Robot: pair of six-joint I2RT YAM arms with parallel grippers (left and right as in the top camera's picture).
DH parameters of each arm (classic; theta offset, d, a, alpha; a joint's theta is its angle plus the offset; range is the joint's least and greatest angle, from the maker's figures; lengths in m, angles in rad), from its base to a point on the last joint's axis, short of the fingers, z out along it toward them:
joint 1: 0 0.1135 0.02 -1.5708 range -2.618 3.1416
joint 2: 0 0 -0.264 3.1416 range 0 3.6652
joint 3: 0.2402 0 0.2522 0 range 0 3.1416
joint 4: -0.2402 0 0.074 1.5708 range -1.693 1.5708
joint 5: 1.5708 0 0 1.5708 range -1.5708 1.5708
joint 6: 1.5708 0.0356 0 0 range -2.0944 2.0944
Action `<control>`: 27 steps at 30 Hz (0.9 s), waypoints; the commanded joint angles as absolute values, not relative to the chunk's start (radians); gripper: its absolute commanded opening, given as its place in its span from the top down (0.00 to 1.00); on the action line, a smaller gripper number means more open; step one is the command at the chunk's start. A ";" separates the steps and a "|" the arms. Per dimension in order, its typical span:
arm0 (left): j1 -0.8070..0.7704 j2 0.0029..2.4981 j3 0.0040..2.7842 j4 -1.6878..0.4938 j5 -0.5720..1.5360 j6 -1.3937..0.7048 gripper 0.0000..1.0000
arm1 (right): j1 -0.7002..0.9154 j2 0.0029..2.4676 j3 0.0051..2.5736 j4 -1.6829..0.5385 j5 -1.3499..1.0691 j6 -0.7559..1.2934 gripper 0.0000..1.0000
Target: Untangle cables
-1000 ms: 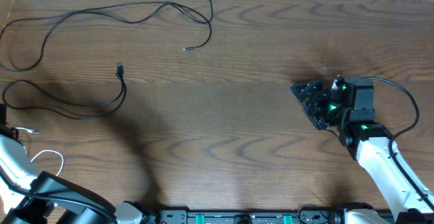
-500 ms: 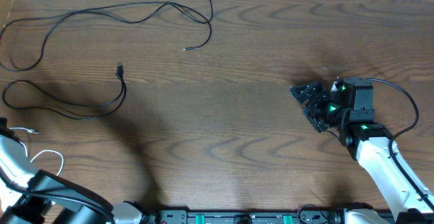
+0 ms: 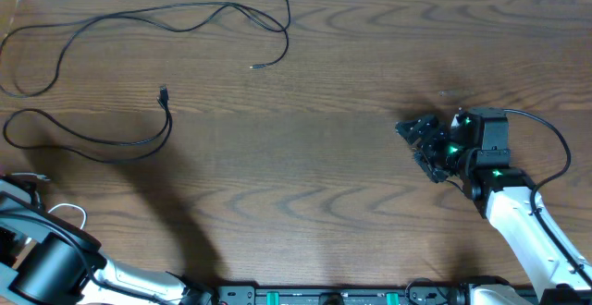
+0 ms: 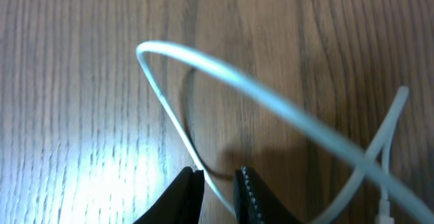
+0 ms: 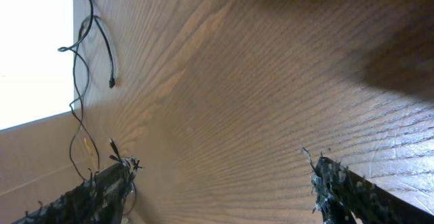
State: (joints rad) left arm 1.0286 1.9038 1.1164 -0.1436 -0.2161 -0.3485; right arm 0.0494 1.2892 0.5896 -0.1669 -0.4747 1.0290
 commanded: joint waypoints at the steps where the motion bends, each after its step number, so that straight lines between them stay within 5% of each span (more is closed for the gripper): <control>1: 1.031 1.897 1.125 -0.134 -0.220 -0.288 0.75 | 0.047 1.283 0.594 -0.170 -0.477 1.013 0.16; 4: 1.031 1.875 1.154 -0.167 -0.218 -0.289 0.67 | 0.047 1.283 0.594 -0.170 -0.477 1.013 0.17; 6: 1.031 1.841 1.168 -0.183 -0.218 -0.289 0.40 | 0.047 1.283 0.594 -0.176 -0.477 1.013 0.16; 9: 1.031 1.778 1.169 -0.202 -0.218 -0.290 0.22 | 0.047 1.283 0.594 -0.184 -0.477 1.012 0.15; 16: 1.031 1.697 1.169 -0.280 -0.218 -0.289 0.09 | 0.047 1.283 0.594 -0.186 -0.477 1.012 0.14; 18: 1.031 1.696 1.169 -0.307 -0.218 -0.289 0.10 | 0.047 1.283 0.594 -0.192 -0.477 1.012 0.14; 21: 1.031 1.691 1.169 -0.322 -0.193 -0.297 0.27 | 0.047 1.283 0.594 -0.207 -0.478 1.012 0.14; 27: 1.030 1.609 1.169 -0.240 -0.006 -0.341 0.75 | 0.047 1.283 0.594 -0.228 -0.477 1.011 0.15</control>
